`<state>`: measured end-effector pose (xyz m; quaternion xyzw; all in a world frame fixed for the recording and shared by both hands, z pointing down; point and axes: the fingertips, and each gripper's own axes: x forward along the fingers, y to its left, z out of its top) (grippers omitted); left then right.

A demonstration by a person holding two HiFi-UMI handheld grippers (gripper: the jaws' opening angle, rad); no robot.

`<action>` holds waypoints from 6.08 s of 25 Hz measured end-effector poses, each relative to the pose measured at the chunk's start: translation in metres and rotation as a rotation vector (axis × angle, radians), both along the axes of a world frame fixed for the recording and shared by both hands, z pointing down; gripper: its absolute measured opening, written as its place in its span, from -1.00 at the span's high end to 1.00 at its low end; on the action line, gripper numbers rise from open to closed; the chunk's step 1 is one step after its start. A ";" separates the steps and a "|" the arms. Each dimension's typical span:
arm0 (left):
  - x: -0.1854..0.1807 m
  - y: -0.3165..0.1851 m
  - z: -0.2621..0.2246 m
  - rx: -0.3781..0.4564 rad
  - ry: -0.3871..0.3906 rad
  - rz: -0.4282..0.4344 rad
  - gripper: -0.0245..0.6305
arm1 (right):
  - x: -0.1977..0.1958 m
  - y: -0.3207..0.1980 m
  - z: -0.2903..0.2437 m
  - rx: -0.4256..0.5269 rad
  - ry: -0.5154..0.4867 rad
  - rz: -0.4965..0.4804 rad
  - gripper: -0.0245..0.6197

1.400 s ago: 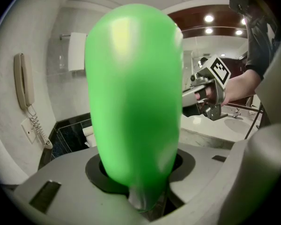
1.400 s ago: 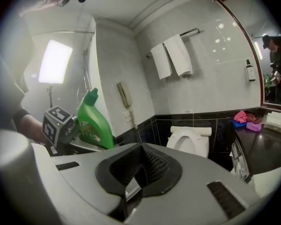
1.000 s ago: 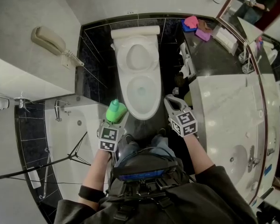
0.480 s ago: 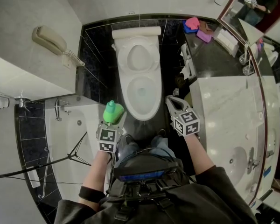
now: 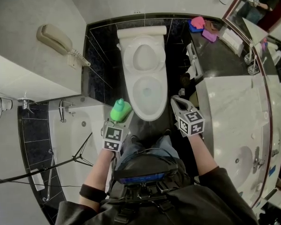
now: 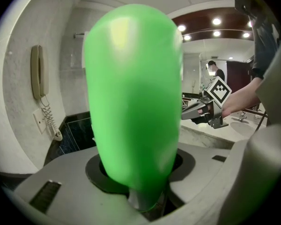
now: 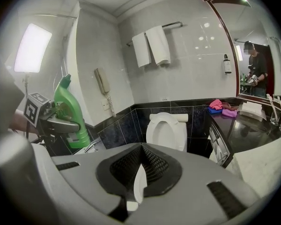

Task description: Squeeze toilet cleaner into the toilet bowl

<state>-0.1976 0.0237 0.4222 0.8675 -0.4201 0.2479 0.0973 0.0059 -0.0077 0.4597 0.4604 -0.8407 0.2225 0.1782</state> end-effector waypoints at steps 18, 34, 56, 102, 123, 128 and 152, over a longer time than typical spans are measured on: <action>0.127 -0.081 0.012 0.020 0.008 0.231 0.33 | 0.060 -0.044 0.020 -0.016 -0.080 0.138 0.92; 0.404 -0.171 0.047 0.034 0.077 0.497 0.33 | 0.286 -0.123 0.033 -0.003 -0.051 0.342 0.92; 0.594 -0.261 0.122 0.054 0.103 0.577 0.32 | 0.431 -0.204 0.109 -0.052 -0.109 0.450 0.92; 0.531 -0.249 0.135 -0.010 0.012 0.515 -0.02 | 0.426 -0.174 0.111 -0.074 -0.129 0.425 0.92; 0.181 -0.112 0.015 0.009 0.010 0.004 0.93 | 0.161 -0.064 0.000 -0.011 -0.082 0.153 0.92; 0.114 -0.089 0.004 0.010 0.012 -0.089 0.93 | 0.109 -0.045 -0.011 -0.003 -0.084 0.084 0.92; -0.012 -0.038 -0.012 0.040 0.036 -0.253 0.93 | 0.018 -0.005 -0.010 -0.034 -0.043 -0.012 0.92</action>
